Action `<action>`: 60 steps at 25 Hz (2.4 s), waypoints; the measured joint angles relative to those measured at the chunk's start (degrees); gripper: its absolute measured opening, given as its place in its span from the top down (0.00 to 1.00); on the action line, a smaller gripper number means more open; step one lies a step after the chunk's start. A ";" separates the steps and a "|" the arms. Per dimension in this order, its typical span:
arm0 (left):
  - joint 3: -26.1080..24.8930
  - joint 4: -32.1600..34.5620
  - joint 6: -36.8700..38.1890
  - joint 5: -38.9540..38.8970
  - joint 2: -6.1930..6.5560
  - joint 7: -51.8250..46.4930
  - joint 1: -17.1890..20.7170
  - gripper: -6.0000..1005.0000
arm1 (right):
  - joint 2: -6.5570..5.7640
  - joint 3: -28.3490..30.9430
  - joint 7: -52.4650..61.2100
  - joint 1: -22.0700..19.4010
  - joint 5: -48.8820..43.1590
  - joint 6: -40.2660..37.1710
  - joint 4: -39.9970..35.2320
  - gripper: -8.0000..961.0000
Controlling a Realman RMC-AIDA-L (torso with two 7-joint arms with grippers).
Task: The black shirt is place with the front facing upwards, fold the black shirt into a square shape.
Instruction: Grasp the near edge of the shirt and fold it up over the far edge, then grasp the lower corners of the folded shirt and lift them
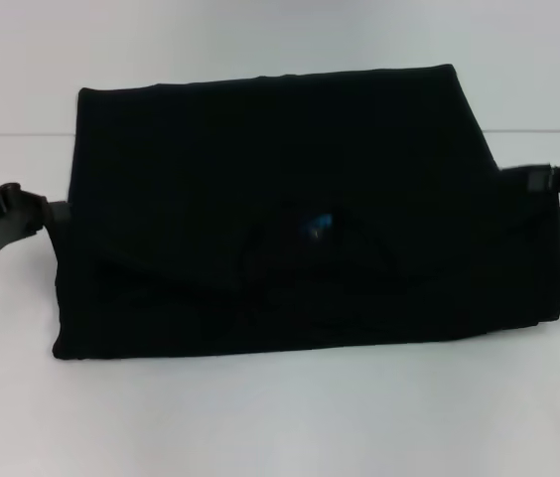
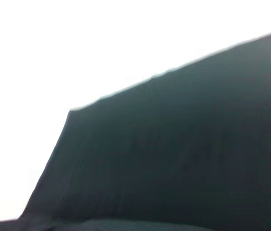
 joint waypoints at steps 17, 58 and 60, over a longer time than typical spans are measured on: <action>1.28 -0.35 -16.12 -11.70 -6.00 9.59 -0.98 0.97 | 5.48 -0.58 -9.60 0.99 5.01 17.25 2.22 0.94; 17.21 0.80 -0.33 -8.99 -1.27 8.08 7.08 0.20 | 6.65 -9.51 -40.88 -7.61 12.18 -8.51 4.02 0.06; 17.31 1.27 -1.66 -8.61 -1.65 8.12 7.04 0.20 | 6.71 -9.65 -40.89 -7.60 12.11 -8.58 4.11 0.06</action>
